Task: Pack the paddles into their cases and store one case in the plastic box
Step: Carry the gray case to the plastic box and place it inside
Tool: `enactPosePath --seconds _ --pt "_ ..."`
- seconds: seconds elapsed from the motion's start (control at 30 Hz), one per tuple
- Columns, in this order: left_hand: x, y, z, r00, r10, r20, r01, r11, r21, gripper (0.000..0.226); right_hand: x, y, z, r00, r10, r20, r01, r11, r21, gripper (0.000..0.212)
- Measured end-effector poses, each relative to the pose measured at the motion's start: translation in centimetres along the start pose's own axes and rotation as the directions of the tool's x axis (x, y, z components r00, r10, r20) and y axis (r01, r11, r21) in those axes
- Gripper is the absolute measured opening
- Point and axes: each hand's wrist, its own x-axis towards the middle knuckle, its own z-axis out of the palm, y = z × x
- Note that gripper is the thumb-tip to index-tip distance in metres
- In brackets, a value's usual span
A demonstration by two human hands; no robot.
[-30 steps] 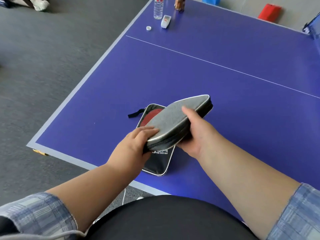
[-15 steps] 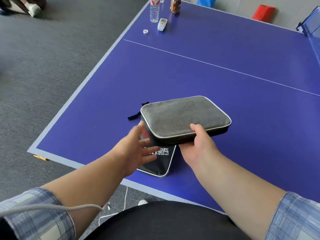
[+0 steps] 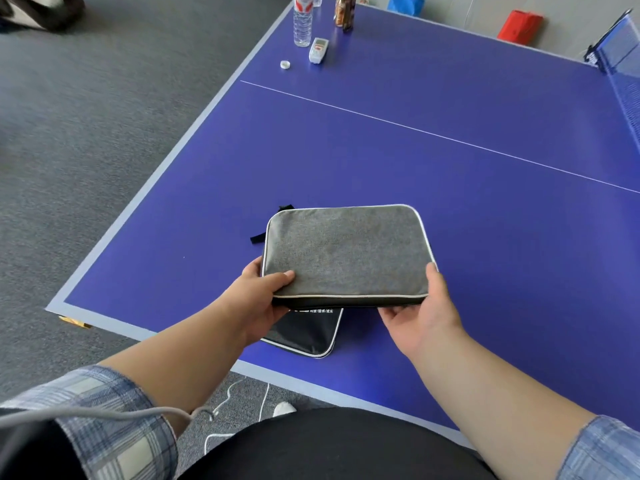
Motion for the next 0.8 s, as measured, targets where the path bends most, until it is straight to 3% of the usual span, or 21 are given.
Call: enactPosePath --seconds 0.3,0.43,0.47,0.53,0.6,0.63,0.7,0.73,0.8 --pt "0.0 0.3 -2.1 0.996 -0.085 0.032 0.082 0.993 0.083 0.049 0.5 -0.1 -2.6 0.998 0.047 -0.041 -0.058 0.949 -0.309 0.032" --pt "0.1 1.1 -1.0 0.999 -0.050 0.004 0.049 0.990 0.130 0.045 -0.6 -0.9 -3.4 0.993 0.063 0.104 -0.018 0.924 -0.382 0.032" --pt "0.1 1.3 -0.5 0.999 -0.028 -0.030 0.033 0.983 0.180 0.048 -1.0 -0.9 -3.4 0.989 0.023 0.149 0.037 0.924 -0.382 0.031" --pt "-0.1 1.8 0.8 0.987 0.063 -0.147 0.016 0.876 0.481 0.062 -2.4 -0.5 -3.2 0.968 -0.149 0.202 0.220 0.889 -0.401 0.031" --pt "-0.6 2.0 2.6 0.972 0.173 -0.159 -0.008 0.701 0.713 0.072 -4.2 -0.3 -2.6 0.898 -0.384 0.215 0.438 0.737 -0.514 0.034" --pt "-1.0 2.1 3.8 0.978 0.185 -0.095 -0.067 0.713 0.698 0.073 -5.2 -0.3 -2.2 0.839 -0.491 0.234 0.521 0.604 -0.603 0.034" --pt "-1.8 2.6 6.4 0.994 0.084 0.064 -0.104 0.876 0.471 0.074 -6.9 -0.3 -1.5 0.710 -0.609 0.353 0.614 0.290 -0.734 0.033" --pt "-2.2 3.0 7.5 0.990 0.004 0.144 -0.052 0.942 0.332 0.076 -7.3 -0.1 -1.3 0.650 -0.614 0.447 0.658 0.162 -0.735 0.035" --pt "-2.7 4.2 8.3 0.944 -0.132 0.301 0.082 0.982 0.171 0.087 -7.3 0.7 -1.3 0.522 -0.533 0.666 0.752 -0.080 -0.654 0.051"
